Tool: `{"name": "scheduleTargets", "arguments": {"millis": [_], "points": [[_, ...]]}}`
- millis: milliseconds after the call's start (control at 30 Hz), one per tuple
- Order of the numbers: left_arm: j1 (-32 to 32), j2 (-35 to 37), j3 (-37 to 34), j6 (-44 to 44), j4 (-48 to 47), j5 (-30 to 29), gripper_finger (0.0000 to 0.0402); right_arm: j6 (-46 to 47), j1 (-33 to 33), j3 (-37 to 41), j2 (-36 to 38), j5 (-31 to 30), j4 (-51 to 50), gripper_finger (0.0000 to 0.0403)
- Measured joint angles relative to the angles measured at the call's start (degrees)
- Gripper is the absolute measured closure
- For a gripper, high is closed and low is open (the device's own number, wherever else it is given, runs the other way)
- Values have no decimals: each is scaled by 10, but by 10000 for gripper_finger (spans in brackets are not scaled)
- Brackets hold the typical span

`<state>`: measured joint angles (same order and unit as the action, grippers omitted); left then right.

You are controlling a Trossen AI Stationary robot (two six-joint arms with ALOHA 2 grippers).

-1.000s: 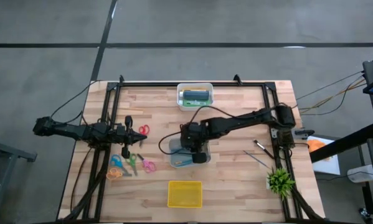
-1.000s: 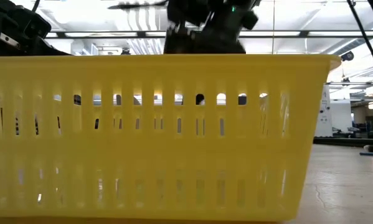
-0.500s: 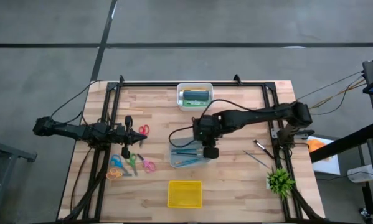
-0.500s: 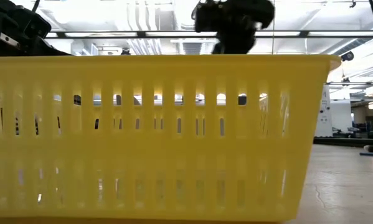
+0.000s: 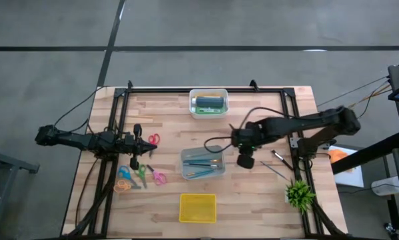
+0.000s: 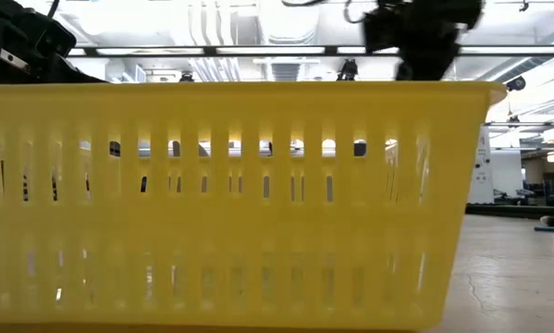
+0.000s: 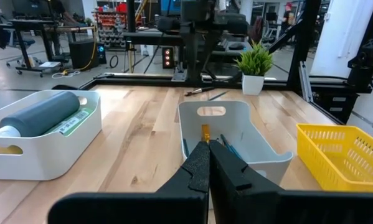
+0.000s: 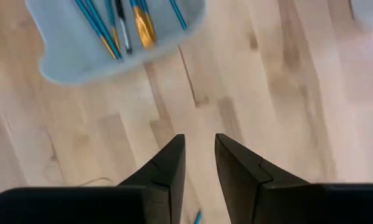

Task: Pick & Place Paint Supplies
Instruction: Put the blue paint brush into the gray bin

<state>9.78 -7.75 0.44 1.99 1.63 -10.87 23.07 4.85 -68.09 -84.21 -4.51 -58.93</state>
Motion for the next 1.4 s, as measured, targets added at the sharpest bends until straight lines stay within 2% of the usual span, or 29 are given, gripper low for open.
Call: {"name": "scheduleTargets", "arguments": {"millis": [367,633,933,1133,1400], "points": [[0,0,0,0,0,0,401,293,75,188,154,0,19,319],[0,0,0,0,0,0,401,444,155,242,164,0,19,319],[0,0,0,0,0,0,401,474,210,252,126,6,4,319],[0,0,0,0,0,0,401,478,219,271,108,42,6,319],[0,0,0,0,0,0,401,485,219,312,106,45,31,319]]}}
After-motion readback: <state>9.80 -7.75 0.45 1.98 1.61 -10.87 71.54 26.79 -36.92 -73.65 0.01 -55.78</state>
